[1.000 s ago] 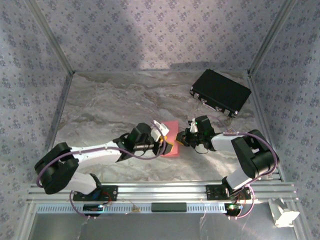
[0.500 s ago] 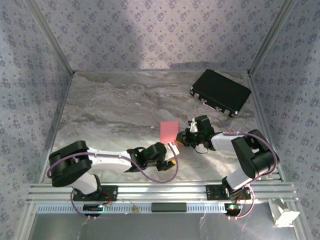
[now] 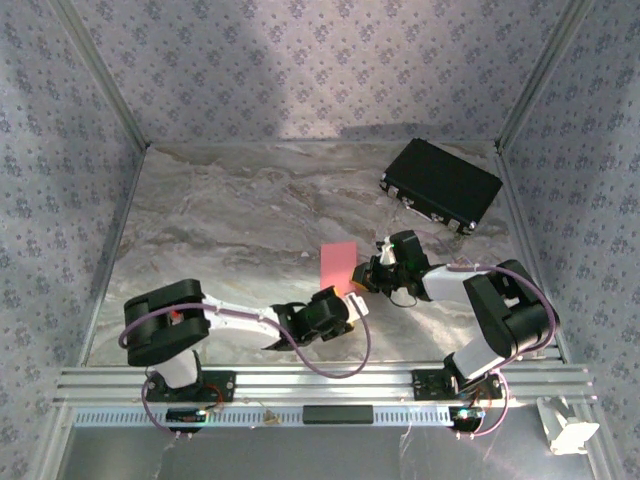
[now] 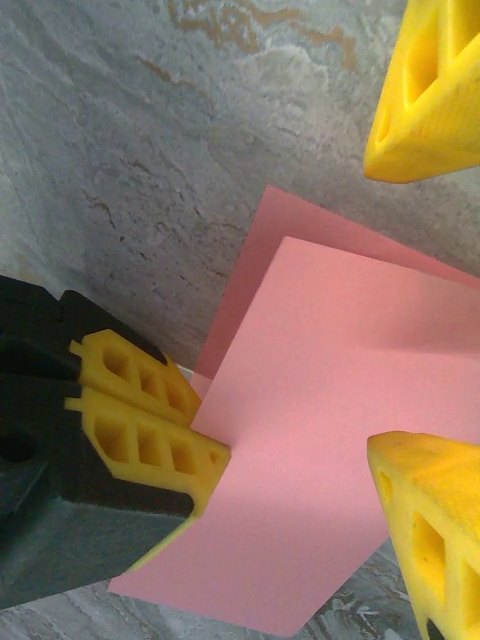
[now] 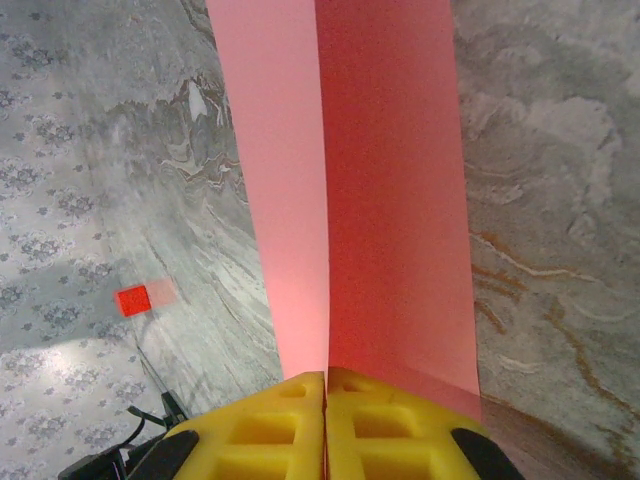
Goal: Fold a paper plane with a square sheet of paper (pick it up from the middle)
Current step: Fold the triangle a second time at the center of the table.
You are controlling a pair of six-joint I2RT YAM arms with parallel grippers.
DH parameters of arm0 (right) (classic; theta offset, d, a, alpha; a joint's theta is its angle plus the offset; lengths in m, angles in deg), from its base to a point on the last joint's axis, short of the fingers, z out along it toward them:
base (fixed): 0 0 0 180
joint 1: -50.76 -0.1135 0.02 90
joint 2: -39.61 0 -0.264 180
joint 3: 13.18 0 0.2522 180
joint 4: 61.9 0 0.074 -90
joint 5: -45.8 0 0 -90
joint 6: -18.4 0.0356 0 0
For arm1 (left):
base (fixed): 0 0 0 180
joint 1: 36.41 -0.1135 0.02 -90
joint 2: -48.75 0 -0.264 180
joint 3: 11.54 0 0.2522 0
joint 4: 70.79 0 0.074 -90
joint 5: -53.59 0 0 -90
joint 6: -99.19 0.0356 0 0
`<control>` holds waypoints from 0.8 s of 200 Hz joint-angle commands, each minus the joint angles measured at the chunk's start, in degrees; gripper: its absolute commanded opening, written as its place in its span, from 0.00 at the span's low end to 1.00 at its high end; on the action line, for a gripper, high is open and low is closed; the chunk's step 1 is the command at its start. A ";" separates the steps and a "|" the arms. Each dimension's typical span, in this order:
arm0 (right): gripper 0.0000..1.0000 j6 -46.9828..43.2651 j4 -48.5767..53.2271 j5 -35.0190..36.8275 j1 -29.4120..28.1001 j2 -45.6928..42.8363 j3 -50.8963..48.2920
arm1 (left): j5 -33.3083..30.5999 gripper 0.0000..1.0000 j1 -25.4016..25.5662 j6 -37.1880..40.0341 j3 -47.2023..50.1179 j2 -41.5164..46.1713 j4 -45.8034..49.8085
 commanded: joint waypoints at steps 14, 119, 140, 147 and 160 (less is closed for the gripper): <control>0.09 -0.60 1.58 -0.24 0.28 -1.47 1.02 | -2.29 0.64 0.56 2.00 -3.65 -2.46 -2.02; 0.08 -0.58 1.20 -0.49 0.89 -1.37 0.49 | -2.81 0.43 0.56 0.95 -4.68 -3.85 -0.64; 0.08 -0.58 1.23 -0.60 0.98 -1.39 0.50 | -3.22 0.39 0.56 0.70 -5.10 -3.76 -0.37; 0.08 -0.62 1.20 -0.56 0.99 -1.46 0.50 | -3.30 0.38 0.56 0.54 -5.18 -3.70 -0.46; 0.08 -0.61 1.27 -0.45 0.99 -1.46 0.41 | -3.28 0.36 0.55 0.48 -5.09 -3.35 -0.31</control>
